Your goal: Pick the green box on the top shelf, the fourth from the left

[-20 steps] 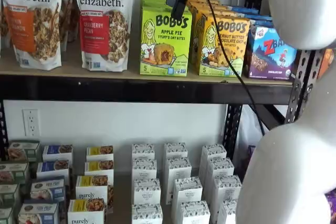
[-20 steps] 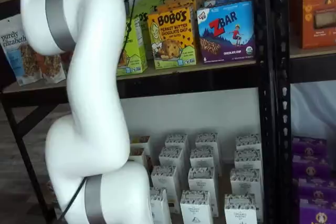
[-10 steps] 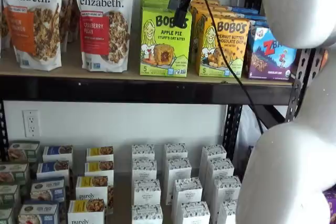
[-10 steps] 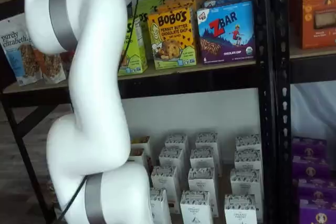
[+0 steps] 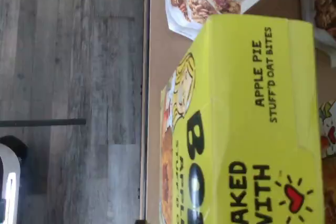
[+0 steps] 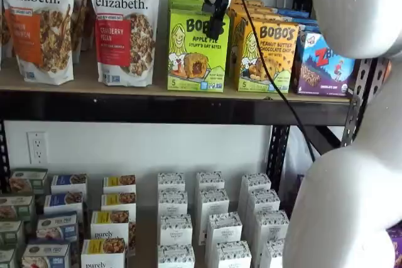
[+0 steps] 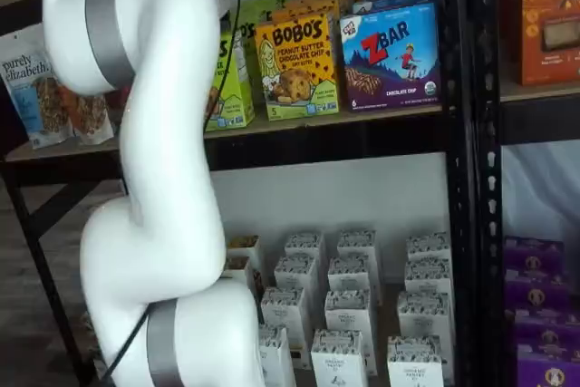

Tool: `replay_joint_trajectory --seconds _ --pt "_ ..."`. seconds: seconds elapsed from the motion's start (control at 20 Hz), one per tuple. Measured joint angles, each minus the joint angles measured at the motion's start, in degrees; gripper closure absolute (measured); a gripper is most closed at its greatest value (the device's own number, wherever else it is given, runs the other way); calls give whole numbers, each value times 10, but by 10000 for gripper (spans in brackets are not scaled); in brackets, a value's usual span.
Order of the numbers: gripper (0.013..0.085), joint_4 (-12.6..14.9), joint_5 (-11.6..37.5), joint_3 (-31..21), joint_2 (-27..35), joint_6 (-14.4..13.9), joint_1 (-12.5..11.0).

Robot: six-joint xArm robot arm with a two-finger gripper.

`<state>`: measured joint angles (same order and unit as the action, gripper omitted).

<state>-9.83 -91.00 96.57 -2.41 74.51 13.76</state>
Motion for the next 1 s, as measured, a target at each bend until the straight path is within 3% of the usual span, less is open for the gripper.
replay_joint_trajectory --seconds 0.2,0.7,1.0 --pt "130 5 6 -8 -1 -1 3" --pt "370 0 6 -15 -3 0 1" --pt "370 0 6 -15 -4 1 1"
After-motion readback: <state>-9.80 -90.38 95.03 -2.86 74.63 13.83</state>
